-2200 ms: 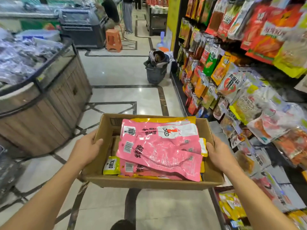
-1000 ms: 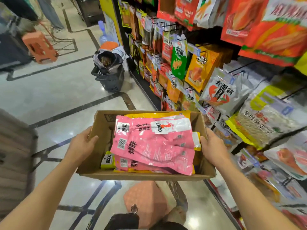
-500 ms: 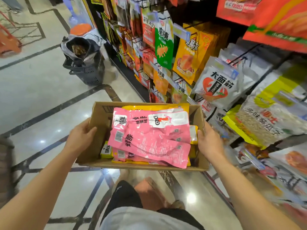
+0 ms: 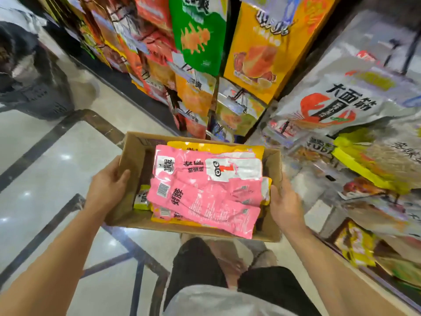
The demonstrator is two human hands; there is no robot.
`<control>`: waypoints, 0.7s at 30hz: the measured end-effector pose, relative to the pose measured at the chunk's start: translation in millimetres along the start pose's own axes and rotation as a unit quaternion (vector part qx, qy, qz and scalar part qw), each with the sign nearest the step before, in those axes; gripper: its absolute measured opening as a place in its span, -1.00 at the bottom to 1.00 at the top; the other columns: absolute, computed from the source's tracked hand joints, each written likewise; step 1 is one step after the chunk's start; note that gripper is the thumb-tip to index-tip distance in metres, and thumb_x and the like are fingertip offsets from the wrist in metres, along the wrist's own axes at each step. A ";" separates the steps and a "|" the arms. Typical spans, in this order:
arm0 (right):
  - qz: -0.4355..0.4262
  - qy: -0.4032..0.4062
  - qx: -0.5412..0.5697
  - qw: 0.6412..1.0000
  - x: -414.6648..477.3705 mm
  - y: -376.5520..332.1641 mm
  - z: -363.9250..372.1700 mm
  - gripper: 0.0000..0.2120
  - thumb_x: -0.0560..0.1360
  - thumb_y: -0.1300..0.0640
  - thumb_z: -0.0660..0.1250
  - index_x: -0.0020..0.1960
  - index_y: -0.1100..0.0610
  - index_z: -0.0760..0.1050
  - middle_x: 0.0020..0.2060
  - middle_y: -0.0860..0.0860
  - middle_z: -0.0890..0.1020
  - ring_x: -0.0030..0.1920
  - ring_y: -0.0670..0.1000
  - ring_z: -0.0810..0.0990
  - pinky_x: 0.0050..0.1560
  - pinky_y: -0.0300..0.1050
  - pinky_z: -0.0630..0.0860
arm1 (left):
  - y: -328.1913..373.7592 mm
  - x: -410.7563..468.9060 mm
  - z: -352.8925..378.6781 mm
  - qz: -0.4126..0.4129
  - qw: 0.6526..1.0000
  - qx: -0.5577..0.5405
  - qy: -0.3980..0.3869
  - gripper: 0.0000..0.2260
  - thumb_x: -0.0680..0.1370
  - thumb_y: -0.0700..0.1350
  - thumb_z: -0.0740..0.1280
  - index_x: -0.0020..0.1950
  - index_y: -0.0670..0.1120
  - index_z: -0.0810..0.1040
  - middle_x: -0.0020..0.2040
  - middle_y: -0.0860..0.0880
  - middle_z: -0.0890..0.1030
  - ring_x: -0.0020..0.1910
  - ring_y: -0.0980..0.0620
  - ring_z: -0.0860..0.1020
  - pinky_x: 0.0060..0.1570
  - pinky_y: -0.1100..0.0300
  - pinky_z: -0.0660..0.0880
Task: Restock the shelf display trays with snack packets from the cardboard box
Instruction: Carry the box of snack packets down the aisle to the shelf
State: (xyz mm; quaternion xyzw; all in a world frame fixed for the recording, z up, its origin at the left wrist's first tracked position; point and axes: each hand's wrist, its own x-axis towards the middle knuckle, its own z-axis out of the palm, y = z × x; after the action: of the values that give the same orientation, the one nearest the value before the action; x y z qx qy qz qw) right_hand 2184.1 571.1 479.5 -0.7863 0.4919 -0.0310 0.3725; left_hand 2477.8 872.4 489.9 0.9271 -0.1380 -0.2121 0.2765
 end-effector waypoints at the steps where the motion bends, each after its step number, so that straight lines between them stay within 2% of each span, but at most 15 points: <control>1: 0.006 0.009 0.011 1.000 4.6 5.7 14.9 -0.56 0.67 0.18 0.18 0.54 0.11 0.27 0.04 0.25 0.66 0.05 0.34 0.61 -0.16 0.02 0.40 | -4.0 15.8 6.4 0.002 1.000 0.006 -0.009 -0.65 0.62 -0.07 0.28 0.38 0.21 0.42 0.14 -0.02 0.68 0.12 -0.13 0.62 0.15 -0.07 0.53; 3: 0.036 0.012 0.026 0.999 15.8 21.0 45.4 -0.58 0.67 0.17 0.18 0.52 0.10 0.30 0.04 0.19 0.68 0.07 0.30 0.63 -0.11 0.03 0.44 | -14.3 46.1 25.0 0.007 1.000 0.021 -0.020 -0.65 0.62 -0.07 0.28 0.40 0.17 0.44 0.16 -0.03 0.67 0.12 -0.14 0.61 0.17 -0.06 0.51; 6: 0.072 0.015 0.058 0.996 33.0 49.5 92.5 -0.60 0.68 0.17 0.17 0.50 0.03 0.29 0.07 0.00 0.65 0.07 0.14 0.64 -0.08 -0.16 0.40 | -35.5 87.1 63.3 0.015 0.999 0.038 -0.034 -0.64 0.62 -0.10 0.29 0.40 0.14 0.45 0.18 -0.04 0.67 0.13 -0.16 0.60 0.18 -0.04 0.49; 9: 0.102 0.015 0.079 0.992 50.4 83.8 139.4 -0.59 0.68 0.16 0.17 0.51 -0.01 0.29 0.08 -0.14 0.59 0.13 0.13 0.63 0.04 -0.12 0.46 | -57.6 123.2 106.6 0.018 0.997 0.040 -0.056 -0.63 0.62 -0.10 0.29 0.35 0.30 0.44 0.19 -0.06 0.65 0.14 -0.17 0.60 0.22 -0.08 0.50; 11: 0.119 0.019 0.091 0.989 61.1 107.9 168.5 -0.58 0.68 0.15 0.17 0.52 -0.06 0.28 -0.01 -0.14 0.61 0.05 0.15 0.66 0.04 -0.02 0.54 | -74.8 147.8 139.1 0.014 0.996 0.051 -0.065 -0.61 0.63 -0.07 0.29 0.41 0.26 0.42 0.22 -0.07 0.64 0.16 -0.19 0.60 0.24 -0.10 0.50; 13: 0.138 0.020 0.097 0.985 69.6 130.9 195.2 -0.60 0.68 0.14 0.17 0.49 -0.08 0.29 -0.06 -0.12 0.62 0.00 0.15 0.66 -0.01 -0.01 0.52 | -91.0 171.6 171.8 0.016 0.995 0.058 -0.076 -0.61 0.63 -0.07 0.29 0.46 0.15 0.42 0.22 -0.08 0.64 0.16 -0.19 0.60 0.24 -0.07 0.50; 17: 0.168 0.038 0.088 0.981 90.1 179.0 248.0 -0.60 0.67 0.16 0.17 0.50 0.02 0.29 0.00 0.03 0.66 0.05 0.26 0.66 -0.05 -0.05 0.47 | -115.0 210.5 234.3 0.042 0.990 0.098 -0.093 -0.64 0.63 -0.12 0.30 0.42 0.09 0.47 0.22 -0.14 0.63 0.18 -0.23 0.56 0.21 -0.03 0.44; 19: 0.186 0.036 0.091 0.978 103.0 197.7 270.6 -0.58 0.68 0.15 0.16 0.53 0.04 0.25 0.01 0.06 0.65 0.06 0.27 0.65 -0.07 -0.11 0.40 | -123.5 225.9 262.4 0.049 0.989 0.100 -0.097 -0.65 0.63 -0.13 0.31 0.40 0.11 0.49 0.24 -0.15 0.62 0.20 -0.23 0.55 0.22 0.00 0.42; 21: 0.200 0.033 0.098 0.974 113.8 212.1 289.9 -0.57 0.69 0.14 0.16 0.54 0.04 0.24 -0.04 0.02 0.61 0.04 0.24 0.65 -0.09 -0.16 0.36 | -132.0 239.6 288.3 0.052 0.988 0.103 -0.102 -0.67 0.63 -0.10 0.30 0.34 0.22 0.50 0.22 -0.11 0.62 0.19 -0.19 0.55 0.21 0.02 0.42</control>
State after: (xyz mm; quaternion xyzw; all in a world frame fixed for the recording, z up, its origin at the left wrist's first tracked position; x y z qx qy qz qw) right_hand 2203.9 590.8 103.7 -0.6299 0.6460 -0.0304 0.4301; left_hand 2569.6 758.8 120.3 0.9158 -0.2345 -0.2758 0.1741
